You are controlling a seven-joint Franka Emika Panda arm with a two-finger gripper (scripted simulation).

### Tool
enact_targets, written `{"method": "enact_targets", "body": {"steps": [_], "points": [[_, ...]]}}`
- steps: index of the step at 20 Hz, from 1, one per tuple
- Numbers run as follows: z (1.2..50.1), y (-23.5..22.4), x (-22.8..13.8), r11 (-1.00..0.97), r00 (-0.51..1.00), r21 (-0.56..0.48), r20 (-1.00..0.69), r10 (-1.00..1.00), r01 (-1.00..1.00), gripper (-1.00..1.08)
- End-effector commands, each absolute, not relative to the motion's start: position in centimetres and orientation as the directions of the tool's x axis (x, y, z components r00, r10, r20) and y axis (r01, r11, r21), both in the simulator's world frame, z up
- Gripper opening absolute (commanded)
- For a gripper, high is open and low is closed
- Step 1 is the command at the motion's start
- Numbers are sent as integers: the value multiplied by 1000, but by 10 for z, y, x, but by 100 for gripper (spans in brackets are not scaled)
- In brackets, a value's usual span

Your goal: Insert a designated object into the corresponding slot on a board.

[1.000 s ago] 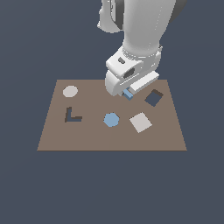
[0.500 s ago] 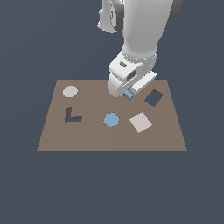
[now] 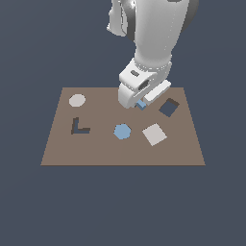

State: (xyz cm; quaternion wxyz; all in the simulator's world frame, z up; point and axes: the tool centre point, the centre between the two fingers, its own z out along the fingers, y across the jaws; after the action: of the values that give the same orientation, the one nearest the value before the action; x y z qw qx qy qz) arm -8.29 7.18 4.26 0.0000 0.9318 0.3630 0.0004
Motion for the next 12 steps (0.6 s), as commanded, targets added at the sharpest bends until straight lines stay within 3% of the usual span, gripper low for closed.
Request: {"method": "enact_targets", "body": {"steps": [1, 5, 6, 12], "points": [[35, 72, -83, -737, 737, 0, 0, 676, 676, 100], [30, 72, -83, -737, 737, 0, 0, 676, 676, 100], [30, 72, -83, -737, 737, 0, 0, 676, 676, -100], [30, 72, -83, -737, 737, 0, 0, 676, 676, -100]]}}
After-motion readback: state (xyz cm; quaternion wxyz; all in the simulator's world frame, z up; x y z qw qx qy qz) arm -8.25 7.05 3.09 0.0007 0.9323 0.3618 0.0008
